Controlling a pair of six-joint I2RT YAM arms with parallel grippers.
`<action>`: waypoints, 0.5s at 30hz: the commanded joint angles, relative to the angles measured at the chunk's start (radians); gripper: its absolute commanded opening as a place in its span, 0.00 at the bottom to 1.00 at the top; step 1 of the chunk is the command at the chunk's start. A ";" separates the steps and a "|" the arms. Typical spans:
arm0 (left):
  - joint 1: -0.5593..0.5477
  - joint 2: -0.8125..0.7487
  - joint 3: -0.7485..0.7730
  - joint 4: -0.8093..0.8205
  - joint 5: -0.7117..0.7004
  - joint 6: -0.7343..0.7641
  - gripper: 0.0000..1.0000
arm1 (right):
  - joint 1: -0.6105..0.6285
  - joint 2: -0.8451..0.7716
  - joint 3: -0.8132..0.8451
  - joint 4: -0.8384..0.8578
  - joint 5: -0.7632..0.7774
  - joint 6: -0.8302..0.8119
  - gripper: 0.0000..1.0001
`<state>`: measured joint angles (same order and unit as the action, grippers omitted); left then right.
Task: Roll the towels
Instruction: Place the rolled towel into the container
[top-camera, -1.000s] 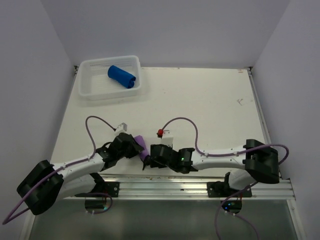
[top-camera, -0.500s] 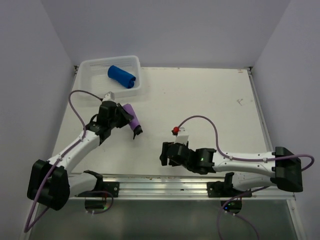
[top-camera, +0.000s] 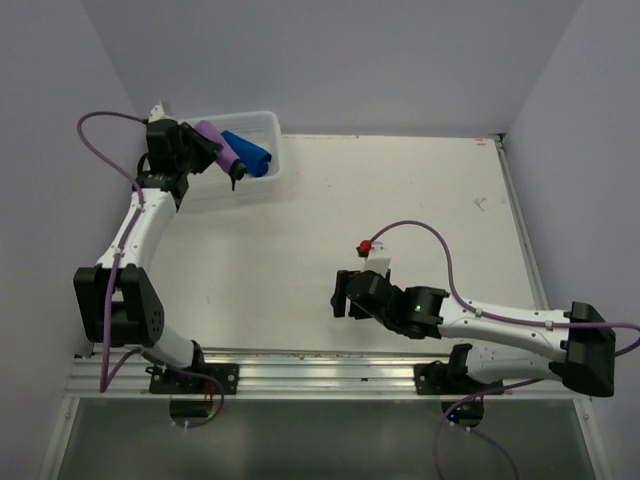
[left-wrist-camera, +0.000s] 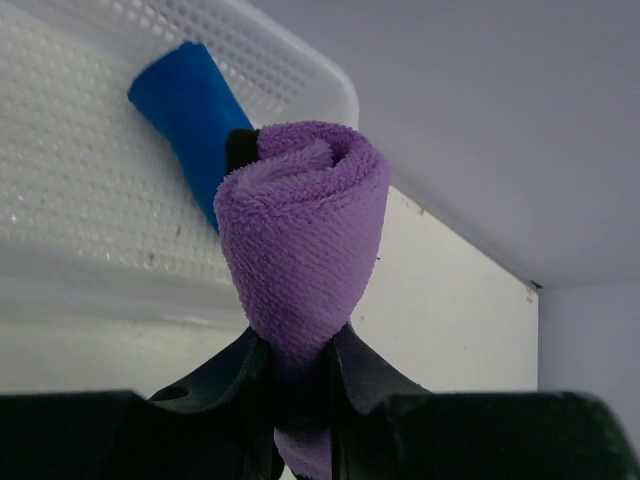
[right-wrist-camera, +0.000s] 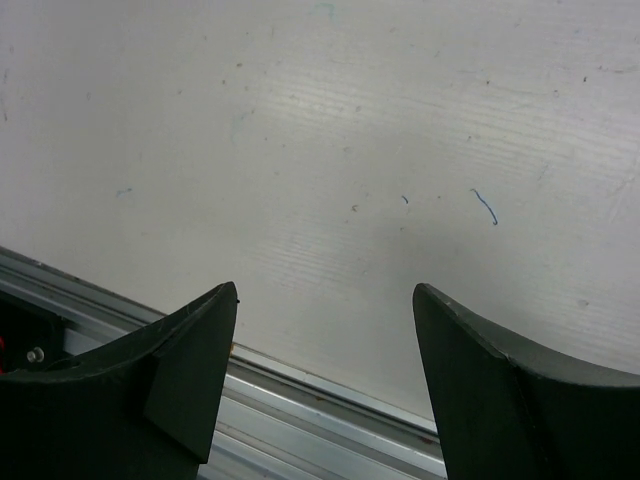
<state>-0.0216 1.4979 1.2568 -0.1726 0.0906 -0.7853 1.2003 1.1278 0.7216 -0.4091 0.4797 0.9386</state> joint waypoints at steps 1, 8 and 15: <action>0.092 0.114 0.122 0.068 0.020 -0.009 0.15 | -0.036 -0.023 0.056 -0.020 -0.003 -0.046 0.75; 0.149 0.392 0.285 0.156 0.032 -0.086 0.15 | -0.126 0.038 0.117 -0.030 -0.050 -0.126 0.75; 0.157 0.568 0.319 0.298 0.046 -0.120 0.16 | -0.203 0.108 0.116 -0.007 -0.116 -0.155 0.75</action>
<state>0.1287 2.0480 1.5410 -0.0002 0.1246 -0.8757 1.0195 1.2098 0.8059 -0.4255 0.4019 0.8192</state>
